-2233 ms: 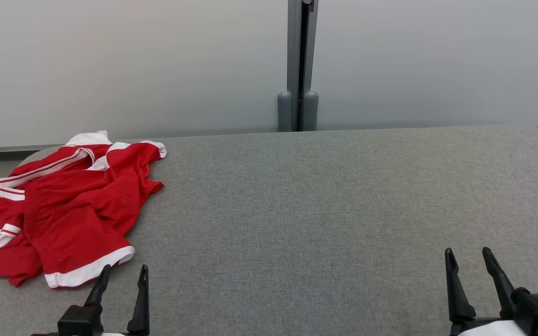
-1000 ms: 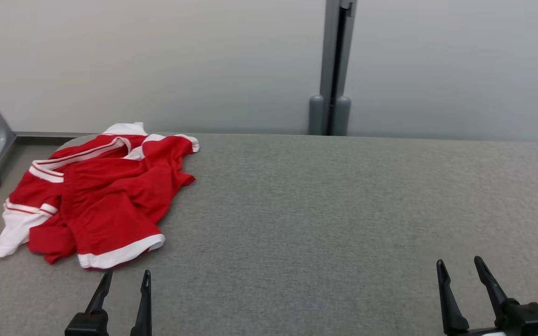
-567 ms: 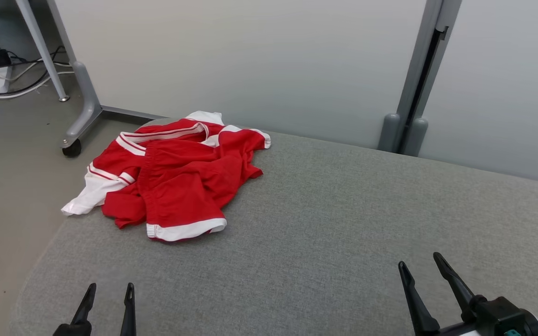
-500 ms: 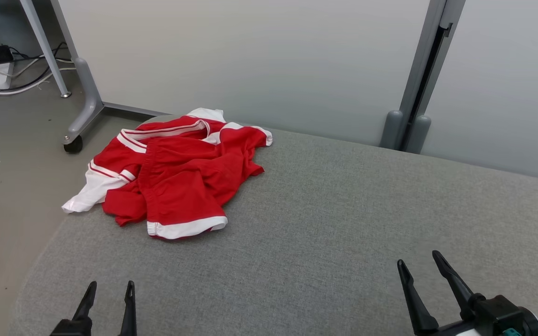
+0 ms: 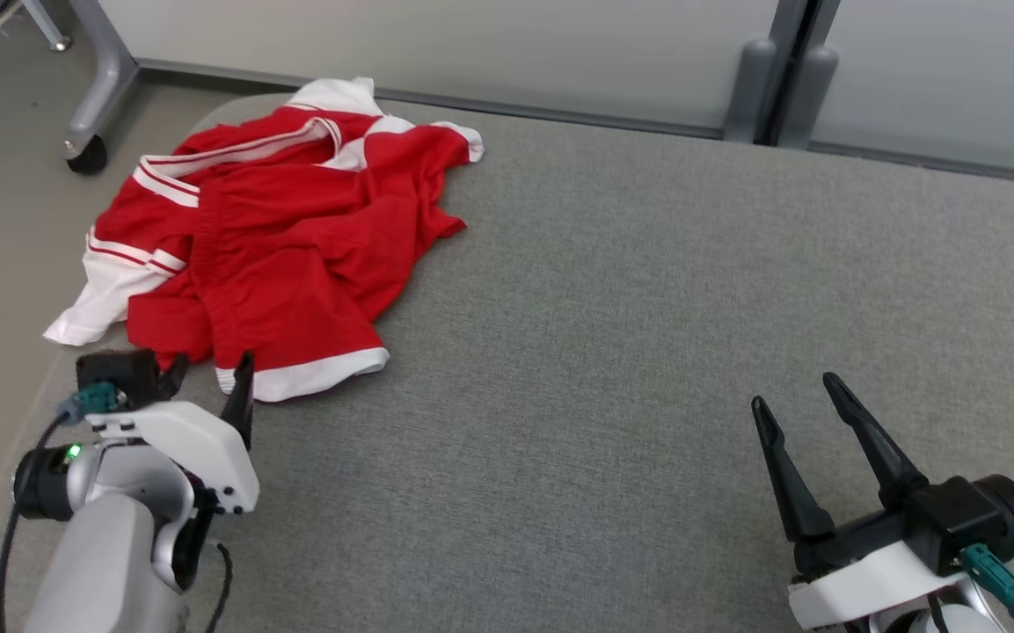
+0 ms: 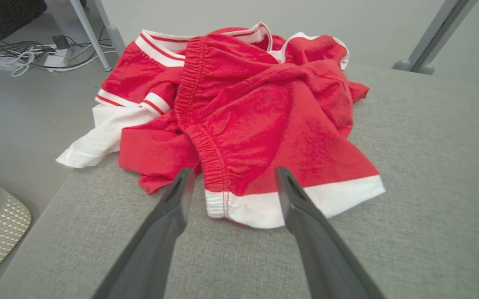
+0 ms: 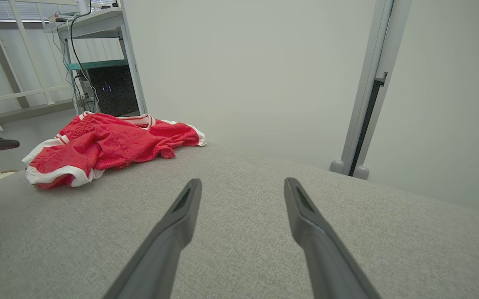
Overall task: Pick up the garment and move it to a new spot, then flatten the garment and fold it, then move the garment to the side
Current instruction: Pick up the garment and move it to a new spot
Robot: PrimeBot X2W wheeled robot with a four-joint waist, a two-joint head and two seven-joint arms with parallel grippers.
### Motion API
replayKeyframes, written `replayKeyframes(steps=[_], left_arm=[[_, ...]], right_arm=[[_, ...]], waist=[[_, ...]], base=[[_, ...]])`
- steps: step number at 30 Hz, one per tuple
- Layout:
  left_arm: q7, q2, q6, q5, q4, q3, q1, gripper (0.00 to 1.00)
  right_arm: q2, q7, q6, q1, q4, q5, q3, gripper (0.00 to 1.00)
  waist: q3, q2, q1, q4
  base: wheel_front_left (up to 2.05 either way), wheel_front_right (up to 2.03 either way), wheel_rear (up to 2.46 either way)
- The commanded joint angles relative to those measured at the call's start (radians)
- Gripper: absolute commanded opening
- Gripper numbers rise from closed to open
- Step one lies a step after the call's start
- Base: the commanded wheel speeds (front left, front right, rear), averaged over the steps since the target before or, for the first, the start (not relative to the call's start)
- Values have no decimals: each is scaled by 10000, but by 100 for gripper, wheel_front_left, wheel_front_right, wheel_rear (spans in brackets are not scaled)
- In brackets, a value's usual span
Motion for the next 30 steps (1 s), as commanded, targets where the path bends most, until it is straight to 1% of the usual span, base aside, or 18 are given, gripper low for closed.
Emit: replayKeyframes(steps=[1,7,12,15,16,17,20,24,27,30], left_arm=[[226,178,-93,-200,405,120,-507,100],[851,540,-304,-682,2121,143,-1878,100],[1007,717,-404,-1085,3296,165,-2507,100],[1135,722,-462,-1274,3905,37,-2676,100],[1170,728,-481,-1371,4045,21,-2695,62],[1150,775,-498,-1394,4112,-73,-2724,0],[922,954,-503,-1649,4104,-248,-2644,0],[624,1294,-512,-2141,3343,-636,-2121,0],[520,1432,-515,-2593,2150,-977,-1602,0],[656,1521,-516,-3032,584,-1166,-1039,0]], right_arm=[[-85,-53,1,-251,-15,28,69,100],[-109,-53,1,-855,31,112,303,100],[-103,-53,1,-1131,86,168,380,100],[-124,-53,1,-1201,108,179,335,100],[-120,-53,1,-1198,122,191,307,100],[-109,-53,1,-1180,133,199,274,100],[-39,-53,1,-992,203,222,203,100],[69,-53,1,-701,284,285,118,100],[168,-53,1,-379,311,379,40,100],[244,-53,1,-171,309,452,59,100]], waist=[[803,0,0,-442],[1456,0,0,-997],[1663,0,0,-1317],[1646,0,0,-1417],[1601,0,0,-1443],[1539,0,0,-1463],[1262,0,0,-1494],[723,0,0,-1544],[293,0,0,-1575],[-59,0,0,-1707]], base=[[0,0,0],[0,0,0],[0,0,0],[0,0,0],[0,0,0],[0,0,0],[0,0,0],[0,0,0],[0,0,0],[0,0,0]])
